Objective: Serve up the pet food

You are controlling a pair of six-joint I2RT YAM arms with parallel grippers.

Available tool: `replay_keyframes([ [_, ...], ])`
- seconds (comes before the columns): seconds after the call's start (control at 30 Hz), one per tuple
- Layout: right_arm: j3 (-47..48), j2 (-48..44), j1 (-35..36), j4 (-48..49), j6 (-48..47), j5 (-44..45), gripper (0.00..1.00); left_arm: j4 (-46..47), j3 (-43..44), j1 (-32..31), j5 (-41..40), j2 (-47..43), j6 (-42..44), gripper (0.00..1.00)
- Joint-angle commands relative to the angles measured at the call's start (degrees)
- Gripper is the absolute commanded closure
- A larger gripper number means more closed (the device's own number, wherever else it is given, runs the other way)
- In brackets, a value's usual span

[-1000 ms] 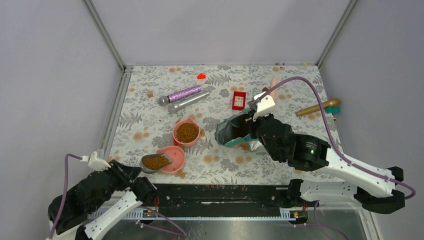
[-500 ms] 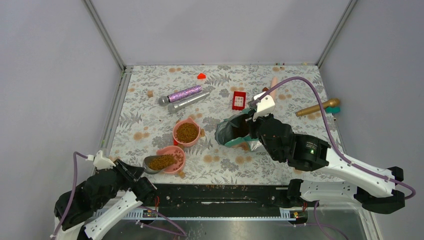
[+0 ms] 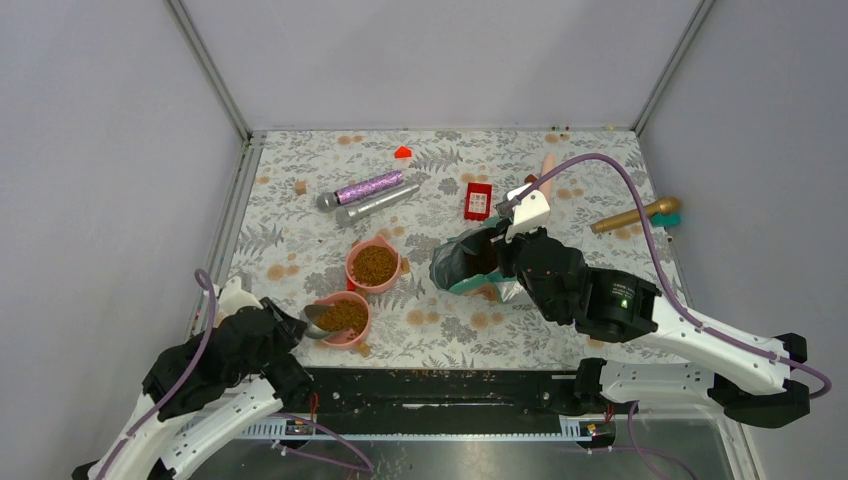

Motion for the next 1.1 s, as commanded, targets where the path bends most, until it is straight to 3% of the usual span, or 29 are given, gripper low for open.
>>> replay_keyframes([
  [0.0, 3.4, -2.1, 0.4, 8.2, -1.2, 2.6, 1.00, 5.3, 1.5, 0.3, -1.9, 3.8, 1.7, 1.00],
  [0.33, 2.3, -2.7, 0.4, 8.4, -0.6, 3.4, 1.00, 8.0, 1.7, 0.3, -1.1, 9.4, 2.6, 1.00],
  [0.8, 2.9, -1.3, 0.4, 8.4, -2.2, 3.3, 1.00, -8.8, 12.1, 0.3, -3.3, 17.2, -1.9, 1.00],
  [1.07, 3.4, -0.8, 0.4, 8.4, -3.0, 3.3, 1.00, -7.8, 16.5, 0.3, -3.4, 19.2, 1.0, 1.00],
])
